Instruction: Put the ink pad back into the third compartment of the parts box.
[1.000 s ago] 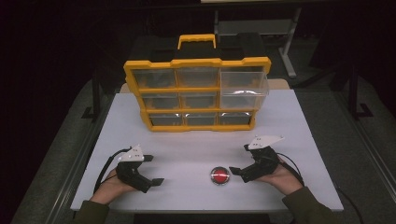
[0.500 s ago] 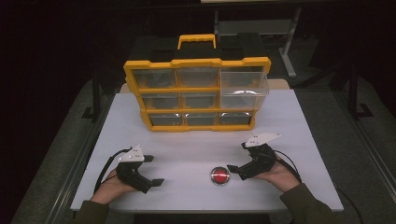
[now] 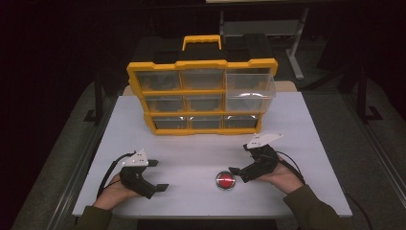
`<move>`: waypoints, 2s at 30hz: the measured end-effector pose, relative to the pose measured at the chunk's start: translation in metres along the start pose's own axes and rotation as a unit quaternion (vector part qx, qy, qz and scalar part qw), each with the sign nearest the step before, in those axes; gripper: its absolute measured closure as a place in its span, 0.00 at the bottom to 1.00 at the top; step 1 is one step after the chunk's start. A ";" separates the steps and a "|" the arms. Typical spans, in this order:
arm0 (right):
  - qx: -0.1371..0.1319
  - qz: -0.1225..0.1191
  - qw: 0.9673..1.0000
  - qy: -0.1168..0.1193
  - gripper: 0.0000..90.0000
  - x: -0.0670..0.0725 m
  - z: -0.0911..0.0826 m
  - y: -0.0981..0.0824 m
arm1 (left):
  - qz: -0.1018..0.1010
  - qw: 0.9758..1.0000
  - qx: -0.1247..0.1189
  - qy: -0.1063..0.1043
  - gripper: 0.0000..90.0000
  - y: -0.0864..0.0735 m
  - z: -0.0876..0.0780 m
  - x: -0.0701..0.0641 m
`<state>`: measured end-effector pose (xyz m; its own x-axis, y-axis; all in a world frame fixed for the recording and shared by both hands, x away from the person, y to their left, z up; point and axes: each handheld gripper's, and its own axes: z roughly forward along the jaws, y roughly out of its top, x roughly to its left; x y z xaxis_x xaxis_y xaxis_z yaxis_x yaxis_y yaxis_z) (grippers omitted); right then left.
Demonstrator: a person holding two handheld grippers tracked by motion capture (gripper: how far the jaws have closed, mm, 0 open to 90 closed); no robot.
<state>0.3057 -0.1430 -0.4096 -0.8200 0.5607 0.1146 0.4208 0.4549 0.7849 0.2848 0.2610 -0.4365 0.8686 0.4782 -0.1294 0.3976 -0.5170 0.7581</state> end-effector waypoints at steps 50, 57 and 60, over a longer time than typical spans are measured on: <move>0.001 -0.020 0.999 0.032 0.00 0.007 0.031 0.032 | -0.003 1.000 -0.002 -0.005 0.00 0.000 0.000 -0.001; 0.004 -0.024 0.999 0.037 0.00 0.011 0.036 0.036 | -0.003 1.000 -0.002 -0.005 0.00 -0.001 -0.001 0.000; 0.006 -0.026 0.999 0.039 0.00 0.012 0.039 0.037 | -0.003 1.000 -0.002 -0.005 0.00 -0.001 -0.001 0.000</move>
<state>0.3262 -0.0922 -0.4023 -0.8683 0.4811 0.1210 0.3810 0.4904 0.7838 0.2842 0.2615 -0.4365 0.8697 0.4732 -0.1403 0.4010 -0.5117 0.7599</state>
